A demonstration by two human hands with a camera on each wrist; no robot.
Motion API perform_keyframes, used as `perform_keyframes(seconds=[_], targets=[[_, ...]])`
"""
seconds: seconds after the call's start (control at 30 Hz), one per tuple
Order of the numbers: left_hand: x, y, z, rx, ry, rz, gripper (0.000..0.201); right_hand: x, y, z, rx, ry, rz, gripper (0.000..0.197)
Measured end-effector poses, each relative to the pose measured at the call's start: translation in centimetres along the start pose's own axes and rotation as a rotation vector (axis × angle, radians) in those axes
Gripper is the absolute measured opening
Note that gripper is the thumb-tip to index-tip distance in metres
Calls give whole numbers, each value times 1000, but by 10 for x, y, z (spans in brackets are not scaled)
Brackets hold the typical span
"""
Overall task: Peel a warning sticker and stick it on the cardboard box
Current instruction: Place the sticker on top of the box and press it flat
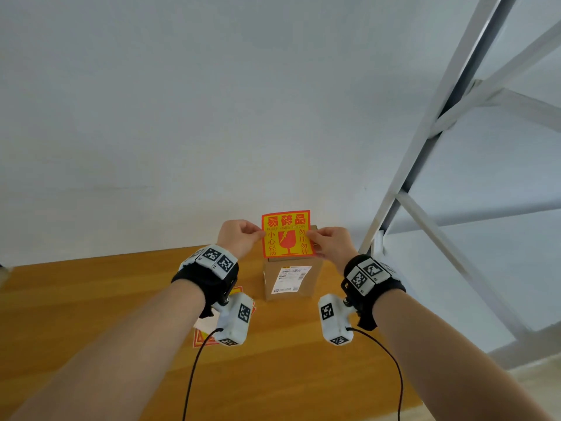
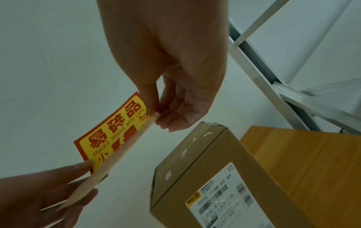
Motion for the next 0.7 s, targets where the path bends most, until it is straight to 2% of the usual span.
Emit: perform_keyframes(seconds=[0.27,0.33,0.47,0.7], targets=[[31,-7,34,-120,-5,55,13,-15,-19,49,32,61,-253,25],[34,-7,39,-145,-11,65,9,-16,-20,54,19,73,-323,23],[37,-1,46,-215,-63,77,30,-14,-24,62,-10,132,-415,27],[40,6,53,-268,-66,131,40,-11,-27,65,-49,214,-562,40]])
Point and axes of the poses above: each hand's wrist, its own z-axis towards the middle knuckle, its own x-axis out of the palm, y = z × x, the point moved 3 cm from there along z, towards the middle knuckle, and after that the axes turned 10 degrees about -x, right-handed, at the moved point
